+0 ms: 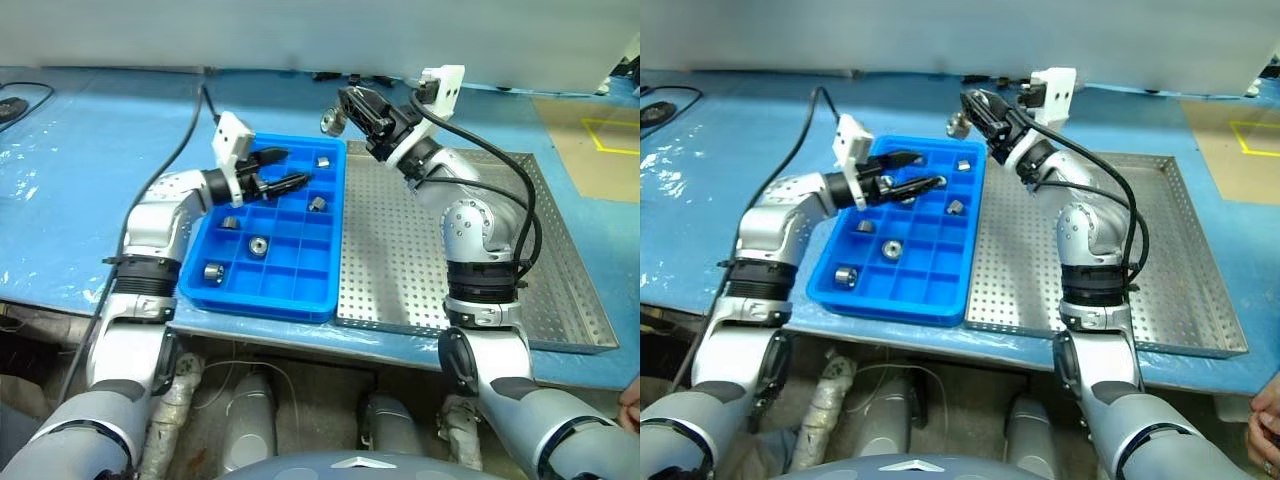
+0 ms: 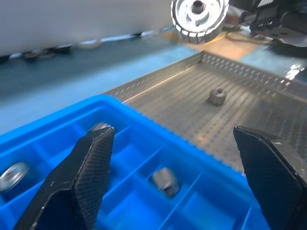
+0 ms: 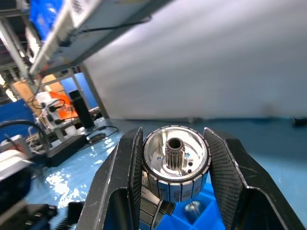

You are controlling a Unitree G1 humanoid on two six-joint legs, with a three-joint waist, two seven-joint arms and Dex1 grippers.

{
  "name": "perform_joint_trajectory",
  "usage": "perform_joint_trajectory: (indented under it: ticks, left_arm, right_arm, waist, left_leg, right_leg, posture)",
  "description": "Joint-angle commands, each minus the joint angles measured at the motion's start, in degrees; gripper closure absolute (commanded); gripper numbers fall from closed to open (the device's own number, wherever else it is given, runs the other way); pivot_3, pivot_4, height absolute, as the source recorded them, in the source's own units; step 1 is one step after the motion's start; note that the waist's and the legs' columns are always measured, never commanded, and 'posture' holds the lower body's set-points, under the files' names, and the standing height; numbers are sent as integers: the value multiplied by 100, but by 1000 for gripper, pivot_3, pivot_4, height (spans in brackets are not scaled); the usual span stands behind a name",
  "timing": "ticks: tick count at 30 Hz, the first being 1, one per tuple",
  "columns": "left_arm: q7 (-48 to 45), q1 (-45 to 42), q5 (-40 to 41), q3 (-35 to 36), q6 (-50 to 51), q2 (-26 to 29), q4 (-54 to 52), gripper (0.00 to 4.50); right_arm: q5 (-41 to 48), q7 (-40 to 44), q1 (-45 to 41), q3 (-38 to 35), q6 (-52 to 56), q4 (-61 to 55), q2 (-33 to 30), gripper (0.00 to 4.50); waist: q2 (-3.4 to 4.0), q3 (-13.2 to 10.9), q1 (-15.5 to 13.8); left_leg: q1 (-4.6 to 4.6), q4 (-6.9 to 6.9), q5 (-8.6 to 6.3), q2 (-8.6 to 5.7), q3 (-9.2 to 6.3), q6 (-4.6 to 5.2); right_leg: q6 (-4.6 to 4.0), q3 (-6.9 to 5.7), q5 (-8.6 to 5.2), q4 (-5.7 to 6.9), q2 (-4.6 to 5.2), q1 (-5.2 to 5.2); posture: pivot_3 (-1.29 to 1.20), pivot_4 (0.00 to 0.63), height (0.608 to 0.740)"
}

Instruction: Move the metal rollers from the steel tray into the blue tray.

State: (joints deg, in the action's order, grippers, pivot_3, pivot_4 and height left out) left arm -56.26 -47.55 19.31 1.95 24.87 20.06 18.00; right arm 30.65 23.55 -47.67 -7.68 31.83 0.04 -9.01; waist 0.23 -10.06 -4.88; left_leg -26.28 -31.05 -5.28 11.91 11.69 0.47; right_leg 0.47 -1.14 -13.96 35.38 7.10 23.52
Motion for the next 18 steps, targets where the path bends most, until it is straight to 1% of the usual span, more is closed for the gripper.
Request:
perform_joint_trajectory:
  ticks: [1, 4, 6, 10, 14, 17, 18]
  left_arm:
    - [-40, -339, 136, -53, -153, -238, 175, 308]
    - [-71, -565, 264, -68, -99, -533, 266, 308]
    - [-163, -647, 321, -107, -66, -633, 266, 308]
    - [-198, -778, 345, -113, -74, -688, 369, 308]
    - [-223, -776, 183, -253, -180, -680, 489, 308]
    - [-246, -772, 142, -271, -285, -644, 627, 904]
    - [-247, -780, 89, -311, -311, -619, 673, 1163]
  right_arm:
    - [65, 25, 195, 135, 88, -509, -40, 2905]
    - [-21, 10, 369, 256, 92, -666, -92, 2905]
    - [-52, -40, 466, 271, 97, -698, -113, 2905]
    - [-114, -84, 609, 319, 126, -731, -176, 2905]
    - [-119, -148, 668, 333, 119, -767, -190, 2905]
    - [-131, -181, 729, 343, 132, -815, -198, 2905]
    - [-142, -194, 748, 344, 137, -820, -204, 2905]
  waist:
    - [0, 0, 13]
    - [0, 0, 41]
    - [0, 0, 67]
    - [0, 0, 103]
    - [0, 0, 103]
    - [0, 0, 103]
    - [0, 0, 103]
  left_leg:
    - [3, 3, 2, 2, -1, -3]
    - [3, 6, 7, 7, -5, -11]
    - [-1, 6, 8, 5, -5, -11]
    - [1, 5, 8, 5, -5, -9]
    - [3, 5, 8, 8, -5, -8]
    - [1, 3, 7, 6, -5, -6]
    - [1, 2, 7, 5, -5, -5]
  right_leg:
    - [1, 1, 0, 1, 0, -1]
    - [14, -1, 6, 2, -2, 1]
    - [18, 1, 9, 2, -1, 5]
    - [18, 2, 9, 2, -2, 4]
    - [18, 4, 9, 3, -6, 4]
    - [17, 4, 9, 3, -5, 4]
    - [17, 4, 9, 3, -5, 4]
  posture:
    - [-137, 150, 740]
    - [-154, 150, 740]
    - [-167, 150, 740]
    - [-183, 150, 740]
    - [-197, 150, 740]
    - [-204, 150, 740]
    - [-209, 150, 740]
